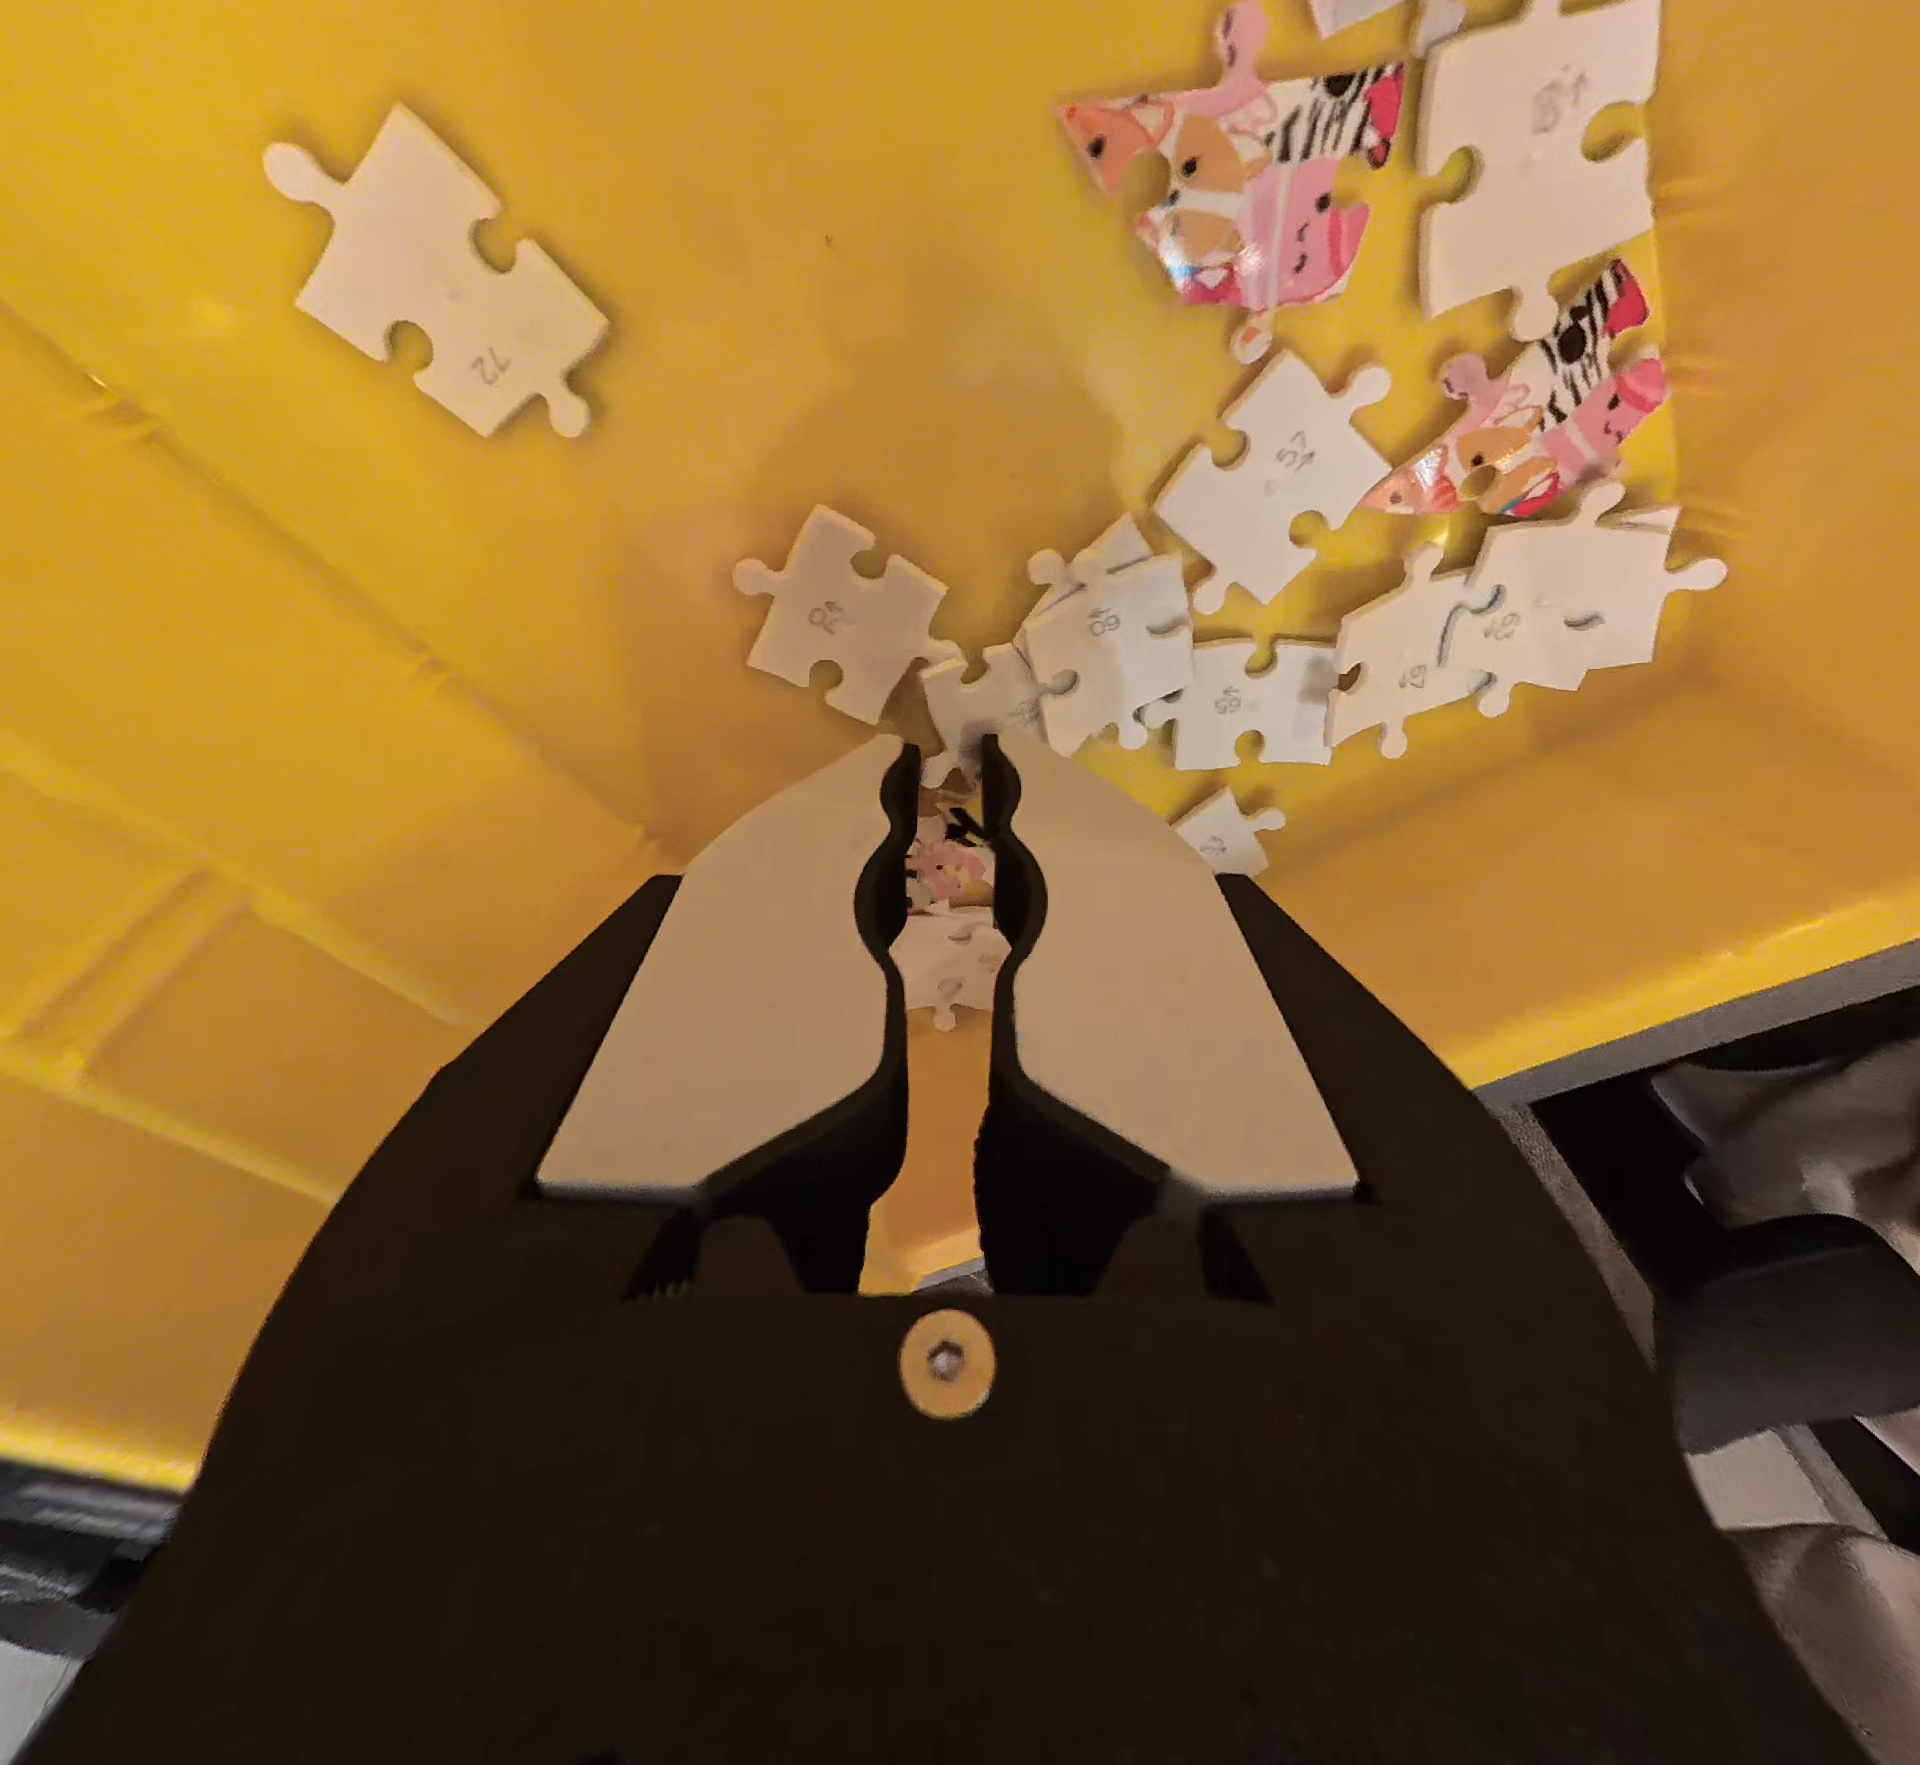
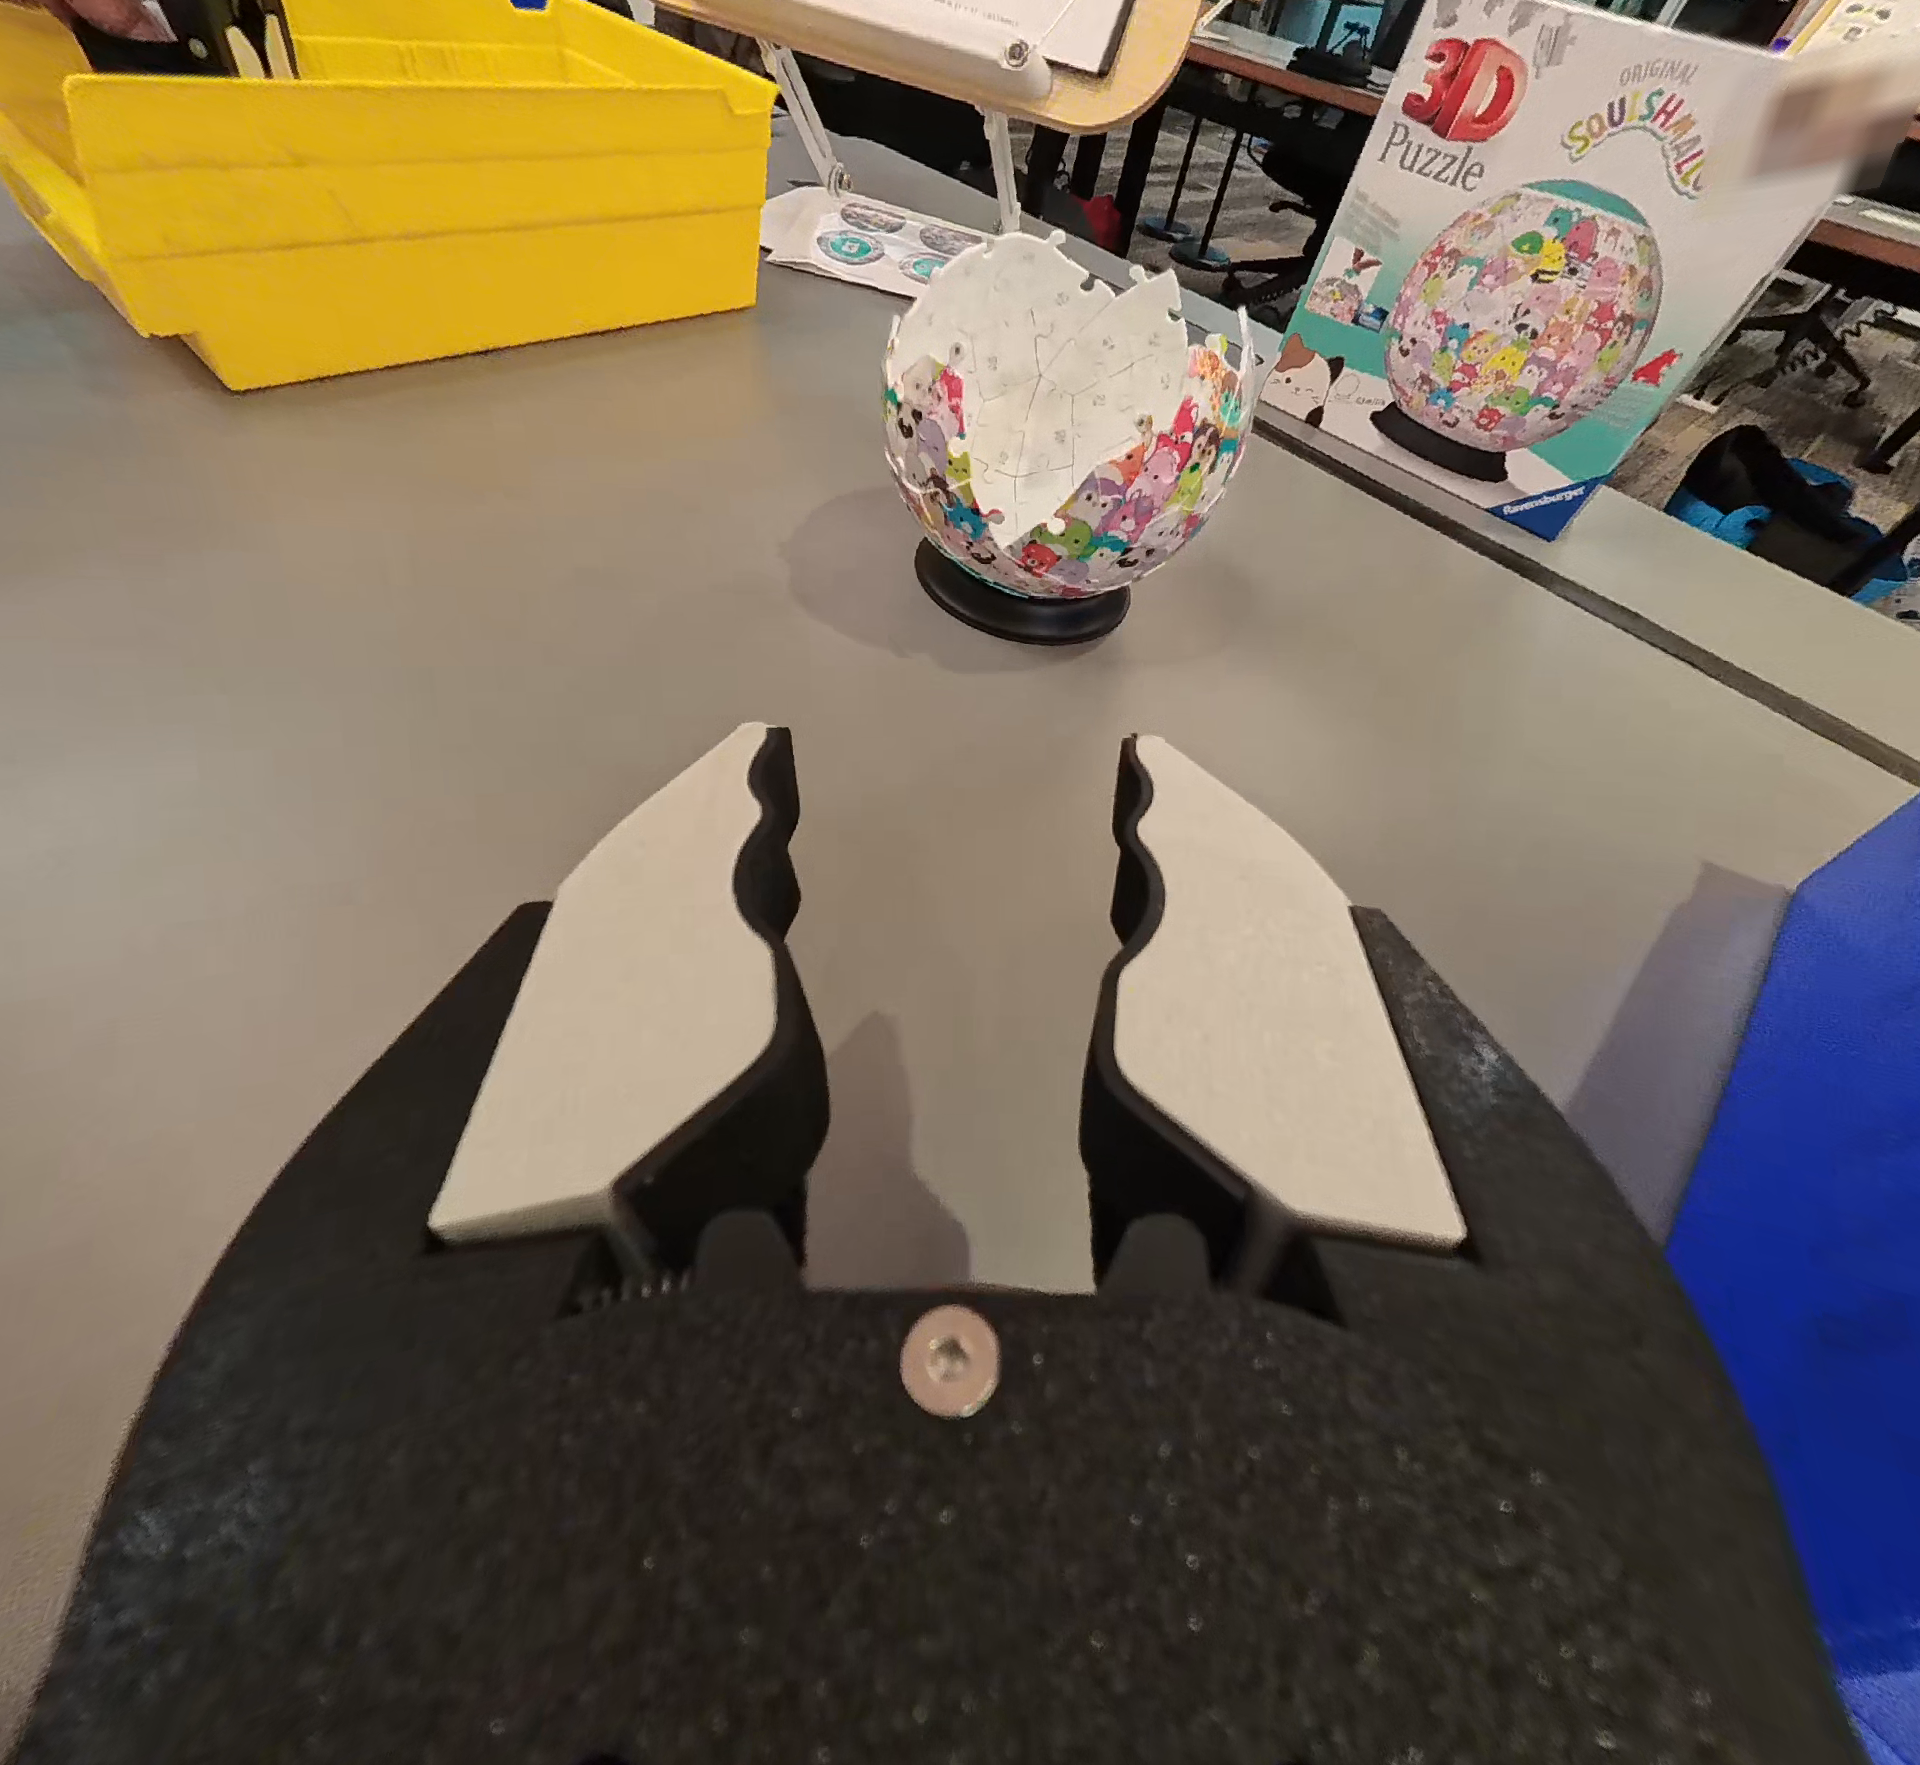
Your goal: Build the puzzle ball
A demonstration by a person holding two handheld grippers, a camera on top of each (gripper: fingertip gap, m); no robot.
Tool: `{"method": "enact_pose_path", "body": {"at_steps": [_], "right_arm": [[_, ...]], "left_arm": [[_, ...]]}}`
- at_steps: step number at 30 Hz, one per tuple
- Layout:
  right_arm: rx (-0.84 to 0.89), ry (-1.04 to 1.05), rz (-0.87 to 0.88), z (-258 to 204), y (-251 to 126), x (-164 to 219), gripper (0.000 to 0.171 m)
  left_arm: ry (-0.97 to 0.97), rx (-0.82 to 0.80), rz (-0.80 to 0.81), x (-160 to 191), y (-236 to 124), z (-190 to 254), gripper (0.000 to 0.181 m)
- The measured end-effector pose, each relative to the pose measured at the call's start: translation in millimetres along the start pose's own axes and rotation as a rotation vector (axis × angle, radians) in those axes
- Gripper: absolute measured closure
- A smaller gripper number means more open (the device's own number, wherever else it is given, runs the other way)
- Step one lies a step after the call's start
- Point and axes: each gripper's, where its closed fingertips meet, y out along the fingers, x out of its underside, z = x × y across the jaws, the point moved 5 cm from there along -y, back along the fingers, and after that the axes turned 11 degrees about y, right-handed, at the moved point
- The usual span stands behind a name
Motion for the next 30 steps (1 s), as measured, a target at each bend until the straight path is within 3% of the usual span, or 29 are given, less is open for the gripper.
{"method": "enact_pose_path", "body": {"at_steps": [12,19,22,25,30], "right_arm": [[0.004,-0.026,0.012,-5,-4,-6,0.114],[-0.017,-0.039,0.013,-10,-4,-10,0.114],[-0.089,-0.026,0.008,-20,-1,-15,0.117],[-0.296,0.008,-0.029,-47,5,-24,0.128],[-0.483,0.105,-0.021,-75,20,-65,0.148]], "left_arm": [[0.005,-0.092,0.161,0,-46,3,0.179],[0.005,0.06,0.404,-1,-88,23,0.179],[0.035,0.159,0.572,-9,-122,46,0.179],[0.098,0.236,0.684,-29,-147,84,0.179],[0.181,0.427,0.791,-89,-146,176,0.179]]}}
